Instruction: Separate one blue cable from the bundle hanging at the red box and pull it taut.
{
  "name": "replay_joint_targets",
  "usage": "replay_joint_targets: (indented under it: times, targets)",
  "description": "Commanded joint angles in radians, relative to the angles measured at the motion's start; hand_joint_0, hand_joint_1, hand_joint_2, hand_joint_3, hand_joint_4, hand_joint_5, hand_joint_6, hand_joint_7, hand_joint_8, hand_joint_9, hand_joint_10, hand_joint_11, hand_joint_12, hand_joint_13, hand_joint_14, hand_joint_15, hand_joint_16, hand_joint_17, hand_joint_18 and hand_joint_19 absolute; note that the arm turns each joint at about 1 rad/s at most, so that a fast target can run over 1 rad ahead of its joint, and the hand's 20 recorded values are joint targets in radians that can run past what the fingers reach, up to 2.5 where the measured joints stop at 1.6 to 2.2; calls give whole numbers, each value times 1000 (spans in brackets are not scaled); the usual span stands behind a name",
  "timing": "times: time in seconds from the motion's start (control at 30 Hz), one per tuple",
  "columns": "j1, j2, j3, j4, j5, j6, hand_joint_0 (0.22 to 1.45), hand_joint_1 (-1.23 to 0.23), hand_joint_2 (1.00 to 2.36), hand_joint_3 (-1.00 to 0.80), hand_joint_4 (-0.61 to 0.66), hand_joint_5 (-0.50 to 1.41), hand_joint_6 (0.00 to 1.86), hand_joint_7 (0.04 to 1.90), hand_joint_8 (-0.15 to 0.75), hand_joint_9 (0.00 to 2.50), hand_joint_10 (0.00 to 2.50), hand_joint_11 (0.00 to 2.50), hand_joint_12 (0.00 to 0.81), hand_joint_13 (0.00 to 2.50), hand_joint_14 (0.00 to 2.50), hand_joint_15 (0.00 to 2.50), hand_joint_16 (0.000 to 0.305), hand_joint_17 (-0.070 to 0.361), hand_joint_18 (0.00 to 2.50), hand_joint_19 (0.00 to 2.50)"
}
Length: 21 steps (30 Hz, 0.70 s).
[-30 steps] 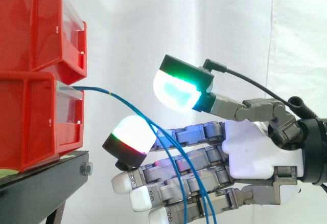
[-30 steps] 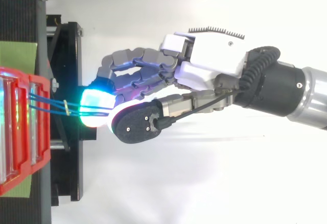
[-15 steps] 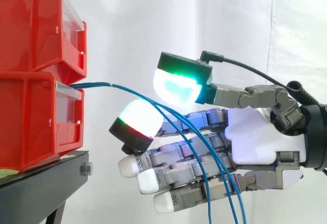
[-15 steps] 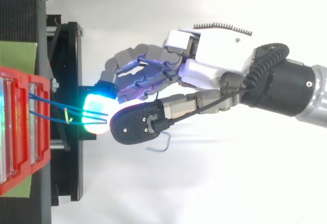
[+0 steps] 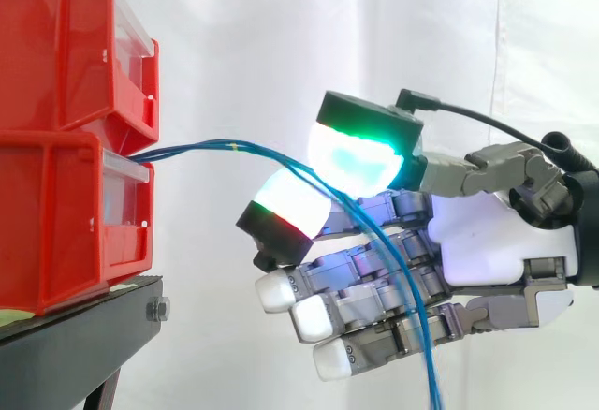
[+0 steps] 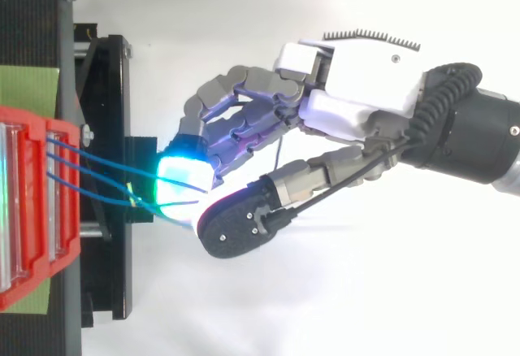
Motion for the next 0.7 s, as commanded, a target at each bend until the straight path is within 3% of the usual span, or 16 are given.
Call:
replay_joint_targets:
  times: [0.0, 0.17, 0.33, 0.57, 0.63, 0.67]
  targets:
    - [0, 0, 0, -3, 0, 0, 629, -810, 1000, -500, 156, -163, 949, 922, 323, 845, 11, 567, 328, 896, 17, 526, 32, 71, 642, 414]
    - [0, 0, 0, -3, 0, -2, 554, -729, 1000, -500, 159, -146, 932, 947, 341, 900, 11, 565, 337, 934, 19, 536, 34, 75, 671, 439]
    - [0, 0, 3, -3, 0, 0, 593, -630, 1000, -500, 145, -144, 921, 974, 337, 918, 11, 571, 336, 944, 17, 549, 33, 75, 677, 455]
    - [0, 0, 3, -3, 0, 0, 693, -805, 1013, -356, 28, -160, 949, 998, 326, 881, 11, 579, 337, 944, 19, 559, 34, 76, 702, 475]
    - [-2, 0, 3, -3, 0, 0, 706, -829, 1010, -389, 22, -167, 954, 955, 319, 868, 12, 581, 338, 940, 18, 573, 34, 78, 711, 482]
    - [0, 0, 2, -3, 0, 0, 689, -854, 1001, -493, 57, -167, 951, 919, 317, 862, 14, 581, 339, 939, 18, 573, 34, 77, 711, 480]
